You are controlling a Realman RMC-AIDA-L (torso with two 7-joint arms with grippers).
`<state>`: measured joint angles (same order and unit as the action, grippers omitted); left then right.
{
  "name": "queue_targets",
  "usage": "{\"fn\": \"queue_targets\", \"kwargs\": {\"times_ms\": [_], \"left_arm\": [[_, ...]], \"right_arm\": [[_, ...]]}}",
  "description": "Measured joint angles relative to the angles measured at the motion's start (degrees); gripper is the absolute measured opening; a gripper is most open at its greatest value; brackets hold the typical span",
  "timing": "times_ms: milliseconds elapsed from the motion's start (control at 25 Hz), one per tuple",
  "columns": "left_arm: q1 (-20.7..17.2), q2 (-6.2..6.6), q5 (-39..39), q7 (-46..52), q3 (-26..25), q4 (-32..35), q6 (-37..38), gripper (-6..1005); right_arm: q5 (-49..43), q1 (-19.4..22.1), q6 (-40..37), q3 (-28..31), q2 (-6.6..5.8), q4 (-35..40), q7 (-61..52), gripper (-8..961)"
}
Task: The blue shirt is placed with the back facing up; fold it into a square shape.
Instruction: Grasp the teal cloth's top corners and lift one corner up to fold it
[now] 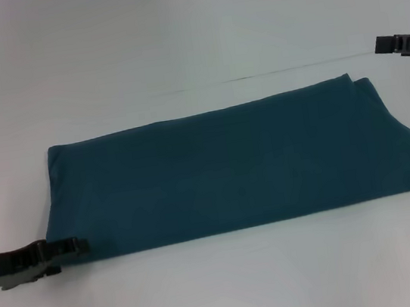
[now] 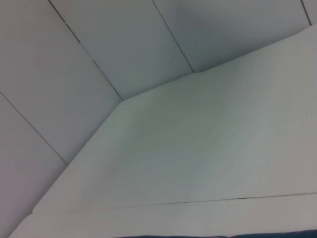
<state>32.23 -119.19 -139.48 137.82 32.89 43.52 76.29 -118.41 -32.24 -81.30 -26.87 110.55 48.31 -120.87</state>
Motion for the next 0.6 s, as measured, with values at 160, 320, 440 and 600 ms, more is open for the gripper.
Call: {"fn": "queue_targets", "kwargs": {"times_ms": [160, 320, 440, 600], "left_arm": [[0.5, 0.04, 0.0, 0.1, 0.2, 0.0, -0.1, 822], [0.8, 0.10, 0.0, 0.4, 1.0, 0.0, -0.2, 821], [0.9, 0.10, 0.0, 0.5, 1.2, 0.0, -0.7, 811], [0.9, -0.01, 0.1, 0.4, 1.1, 0.3, -2.9, 771]], "right_arm": [[0.0, 0.0, 0.0, 0.0, 0.00, 0.1, -0.1, 925], [0.0, 0.0, 0.0, 0.0, 0.00, 0.1, -0.1, 923], [0.0, 0.0, 0.0, 0.0, 0.01, 0.1, -0.1, 922], [0.0, 0.0, 0.0, -0.1, 0.27, 0.1, 0.1, 920]]}}
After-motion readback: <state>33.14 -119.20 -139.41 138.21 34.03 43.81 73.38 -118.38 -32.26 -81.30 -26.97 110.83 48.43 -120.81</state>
